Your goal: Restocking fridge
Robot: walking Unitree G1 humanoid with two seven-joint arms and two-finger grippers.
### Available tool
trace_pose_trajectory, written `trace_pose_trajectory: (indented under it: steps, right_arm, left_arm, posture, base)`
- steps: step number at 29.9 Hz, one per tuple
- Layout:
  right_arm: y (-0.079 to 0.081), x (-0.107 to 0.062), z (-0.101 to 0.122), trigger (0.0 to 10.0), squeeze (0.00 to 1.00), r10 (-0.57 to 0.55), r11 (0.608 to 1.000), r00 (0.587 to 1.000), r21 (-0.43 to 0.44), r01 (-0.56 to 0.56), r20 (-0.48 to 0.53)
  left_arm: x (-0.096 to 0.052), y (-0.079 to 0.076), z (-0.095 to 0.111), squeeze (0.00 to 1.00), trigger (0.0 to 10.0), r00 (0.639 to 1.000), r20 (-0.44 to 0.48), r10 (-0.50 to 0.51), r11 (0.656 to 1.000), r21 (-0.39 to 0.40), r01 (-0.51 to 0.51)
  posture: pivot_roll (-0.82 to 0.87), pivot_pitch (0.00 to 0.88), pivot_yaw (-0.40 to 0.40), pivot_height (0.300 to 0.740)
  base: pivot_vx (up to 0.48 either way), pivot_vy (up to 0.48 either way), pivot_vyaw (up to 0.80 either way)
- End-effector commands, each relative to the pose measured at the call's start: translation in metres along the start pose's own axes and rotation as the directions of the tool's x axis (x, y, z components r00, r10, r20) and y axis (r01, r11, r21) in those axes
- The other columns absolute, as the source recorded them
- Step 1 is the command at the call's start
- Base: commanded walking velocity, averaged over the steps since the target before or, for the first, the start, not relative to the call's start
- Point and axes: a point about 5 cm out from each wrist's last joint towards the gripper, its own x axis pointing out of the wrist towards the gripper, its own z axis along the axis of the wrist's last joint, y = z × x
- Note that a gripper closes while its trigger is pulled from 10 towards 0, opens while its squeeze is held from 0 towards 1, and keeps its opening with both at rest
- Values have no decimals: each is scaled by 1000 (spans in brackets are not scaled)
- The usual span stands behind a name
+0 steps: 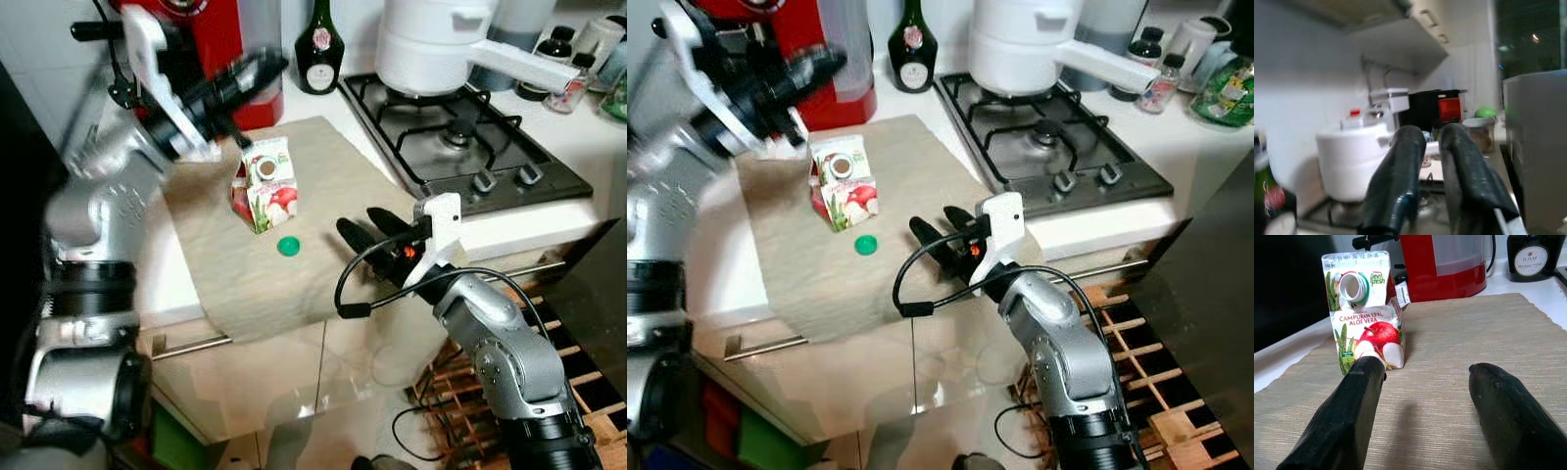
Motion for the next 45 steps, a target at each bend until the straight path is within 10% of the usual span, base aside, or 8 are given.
trace_pose_trajectory:
  steps: [1, 12, 34, 35, 36, 45]
  right_arm:
    - [1, -1, 2, 10000, 0, -7, 1000, 1000, -10, 7, 17]
    - [5, -1, 12, 10000, 0, 47, 998, 998, -34, -46, 29]
    - [10, -11, 22, 10000, 0, 84, 995, 996, -57, -83, 12]
    - [10, -12, 22, 10000, 0, 83, 995, 996, -58, -83, 10]
    - [9, -12, 23, 10000, 0, 83, 995, 997, -58, -82, 8]
    - [10, -16, 22, 10000, 0, 83, 995, 997, -57, -83, -10]
  left_arm:
    - [-3, 5, -7, 1000, 10000, 998, -65, -9, 1000, 24, 11]
    - [-25, 17, -67, 1000, 10000, 952, -306, -16, 1000, -5, 15]
    - [-25, 32, -92, 1000, 10000, 941, -336, 49, 996, -55, -72]
    - [-24, 33, -91, 196, 10000, 941, -334, 55, 995, -55, -77]
    - [-24, 34, -91, 0, 10000, 942, -330, 57, 995, -59, -81]
    - [-21, 35, -97, 0, 10000, 949, -306, 83, 985, -117, -124]
  posture:
    - [-87, 0, 53, 736]
    - [-98, 0, 72, 736]
    - [-140, 24, 48, 736]
    - [-140, 24, 48, 736]
    - [-144, 24, 45, 736]
    - [-156, 24, 43, 736]
  base:
    - [0, 0, 0]
    - [0, 0, 0]
    - [0, 0, 0]
    - [0, 0, 0]
    - [0, 0, 0]
    - [0, 0, 0]
